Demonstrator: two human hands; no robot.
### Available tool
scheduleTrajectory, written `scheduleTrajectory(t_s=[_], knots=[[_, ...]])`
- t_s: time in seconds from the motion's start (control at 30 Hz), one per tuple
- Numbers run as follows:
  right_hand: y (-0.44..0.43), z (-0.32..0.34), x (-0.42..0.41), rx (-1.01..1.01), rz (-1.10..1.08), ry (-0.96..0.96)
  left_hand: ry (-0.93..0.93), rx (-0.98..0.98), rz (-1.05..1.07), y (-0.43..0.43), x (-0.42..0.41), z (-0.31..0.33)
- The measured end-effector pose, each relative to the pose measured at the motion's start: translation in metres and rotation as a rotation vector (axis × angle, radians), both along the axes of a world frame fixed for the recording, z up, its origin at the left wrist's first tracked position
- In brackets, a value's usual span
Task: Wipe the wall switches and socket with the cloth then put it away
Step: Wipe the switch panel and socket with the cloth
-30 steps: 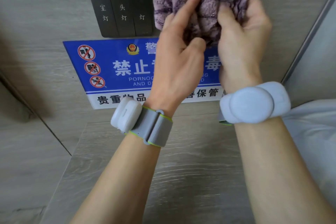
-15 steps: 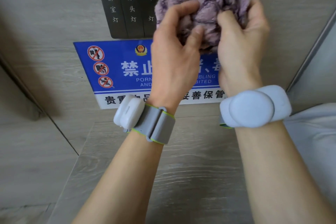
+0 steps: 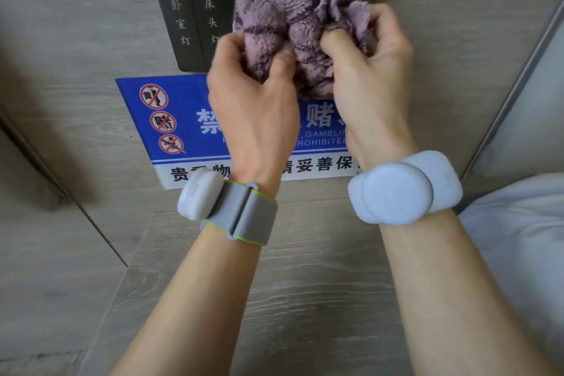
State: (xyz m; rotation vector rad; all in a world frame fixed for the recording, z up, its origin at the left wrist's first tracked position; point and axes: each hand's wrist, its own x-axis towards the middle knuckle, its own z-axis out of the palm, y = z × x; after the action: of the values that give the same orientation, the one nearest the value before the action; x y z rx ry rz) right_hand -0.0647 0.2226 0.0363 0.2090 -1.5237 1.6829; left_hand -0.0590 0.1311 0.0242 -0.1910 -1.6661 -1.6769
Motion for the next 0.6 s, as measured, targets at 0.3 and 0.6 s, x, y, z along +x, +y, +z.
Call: scheduleTrajectory(t_s=[0.3,0.6], knots=[[0.013,-0.004,-0.001,-0.149,-0.152,0.045,-0.073,-0.28,-0.157,0.009,0.005,0.001],[0.007,-0.001,0.004,-0.043,-0.194,-0.011,0.052,-0.219,-0.028,0.008,0.012,0.005]])
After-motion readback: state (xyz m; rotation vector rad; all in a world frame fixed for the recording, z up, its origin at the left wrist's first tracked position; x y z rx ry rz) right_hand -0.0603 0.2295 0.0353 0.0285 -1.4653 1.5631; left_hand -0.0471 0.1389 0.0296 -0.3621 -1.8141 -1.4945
